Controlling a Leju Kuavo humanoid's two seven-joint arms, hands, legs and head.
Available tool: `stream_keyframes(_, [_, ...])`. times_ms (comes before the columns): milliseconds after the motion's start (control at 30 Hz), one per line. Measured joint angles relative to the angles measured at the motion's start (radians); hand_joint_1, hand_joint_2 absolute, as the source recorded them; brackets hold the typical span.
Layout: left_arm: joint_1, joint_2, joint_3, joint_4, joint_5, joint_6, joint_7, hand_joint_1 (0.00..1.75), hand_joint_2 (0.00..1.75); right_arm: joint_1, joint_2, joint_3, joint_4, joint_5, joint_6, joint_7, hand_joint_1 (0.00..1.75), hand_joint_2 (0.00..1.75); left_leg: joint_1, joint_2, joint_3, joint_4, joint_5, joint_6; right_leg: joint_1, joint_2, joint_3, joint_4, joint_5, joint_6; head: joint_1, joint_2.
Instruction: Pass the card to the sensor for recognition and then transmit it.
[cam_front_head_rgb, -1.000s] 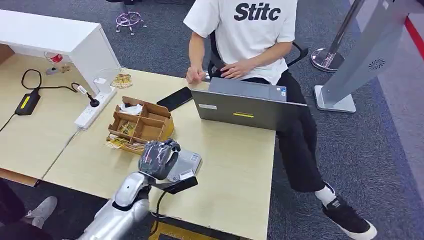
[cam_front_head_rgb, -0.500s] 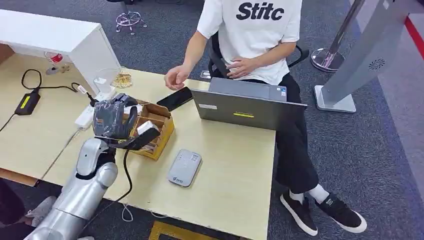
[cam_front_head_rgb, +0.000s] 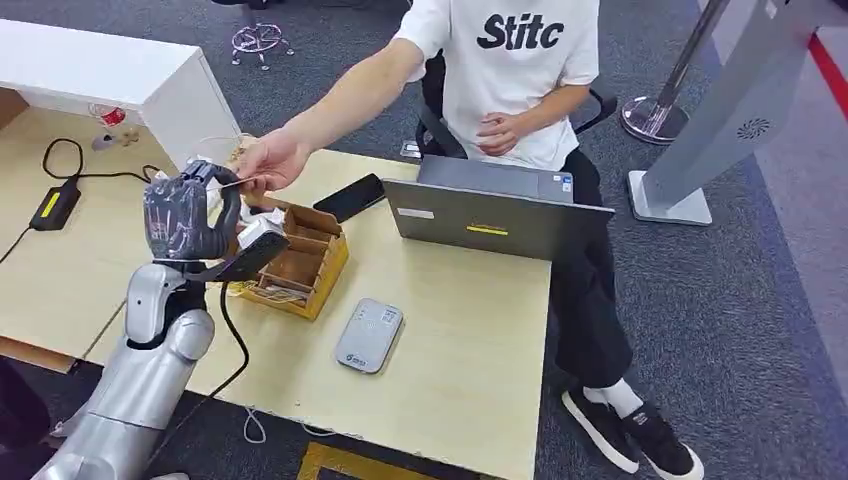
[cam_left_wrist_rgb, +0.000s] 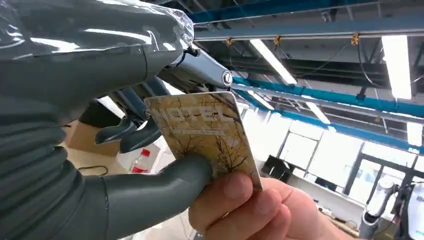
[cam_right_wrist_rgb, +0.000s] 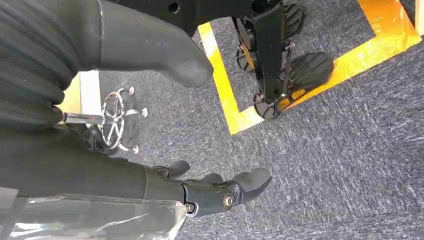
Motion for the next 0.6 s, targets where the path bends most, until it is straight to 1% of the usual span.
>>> stream_keyframes(33, [0.0, -0.001, 0.0, -0.001, -0.001, 0.0, -0.001, 1.75, 1.75, 0.0, 0.0, 0.0, 0.0, 0.001, 0.001, 0.0, 0.0, 1.75, 0.0, 0.0, 0.0, 0.0, 0.0, 0.0, 0.0, 0.0, 0.0, 0.0, 0.0, 0.0, 0.0, 0.0])
stream_keyframes(67, [0.0, -0.002, 0.0, -0.002, -0.003, 0.0, -0.003, 1.59, 1.75, -0.001, 0.0, 0.0, 0.0, 0.002, 0.0, 0.0, 0.0, 1.75, 0.0, 0.001, 0.0, 0.0, 0.0, 0.0, 0.0, 0.001, 0.0, 0.0, 0.0, 0.0, 0.0, 0.0])
stream_keyframes(100, [0.0, -0.003, 0.0, -0.002, -0.004, 0.0, -0.005, 0.09, 1.75, -0.001, 0.0, 0.0, 0.0, 0.003, 0.0, 0.0, 0.0, 1.75, 0.0, 0.003, 0.0, 0.0, 0.0, 0.0, 0.0, 0.003, -0.001, 0.0, 0.0, -0.001, 0.0, 0.0])
stream_keyframes(133, [0.0, -0.005, 0.0, -0.003, -0.006, -0.001, -0.006, 0.0, 1.75, -0.001, 0.0, 0.0, 0.0, 0.004, 0.0, 0.0, 0.0, 1.75, 0.0, 0.005, 0.0, 0.0, -0.001, 0.0, 0.0, 0.005, -0.001, 0.0, 0.001, -0.001, -0.001, 0.0])
stream_keyframes(433, [0.027, -0.017, 0.0, -0.048, -0.013, -0.005, -0.008, 0.0, 1.75, -0.003, 0.0, -0.002, 0.0, 0.009, -0.003, 0.006, 0.0, 1.75, 0.0, 0.002, 0.0, 0.0, -0.001, 0.0, 0.0, 0.002, -0.001, 0.0, -0.001, -0.001, 0.0, 0.0])
stream_keyframes(533, [0.049, -0.025, 0.0, -0.074, -0.019, -0.025, -0.012, 0.0, 1.75, -0.002, 0.0, -0.007, 0.0, 0.009, -0.004, 0.006, 0.0, 1.75, 0.0, 0.002, 0.0, 0.0, -0.001, 0.0, 0.0, 0.003, -0.001, 0.0, -0.001, -0.001, 0.0, 0.0])
stream_keyframes(600, [0.067, -0.031, -0.002, -0.094, -0.02, -0.058, -0.016, 0.0, 1.75, -0.003, 0.001, -0.009, 0.0, 0.009, -0.004, 0.006, 0.0, 1.75, 0.0, 0.002, 0.0, 0.0, -0.001, 0.0, 0.0, 0.002, -0.001, 0.0, -0.001, -0.001, 0.0, 0.0])
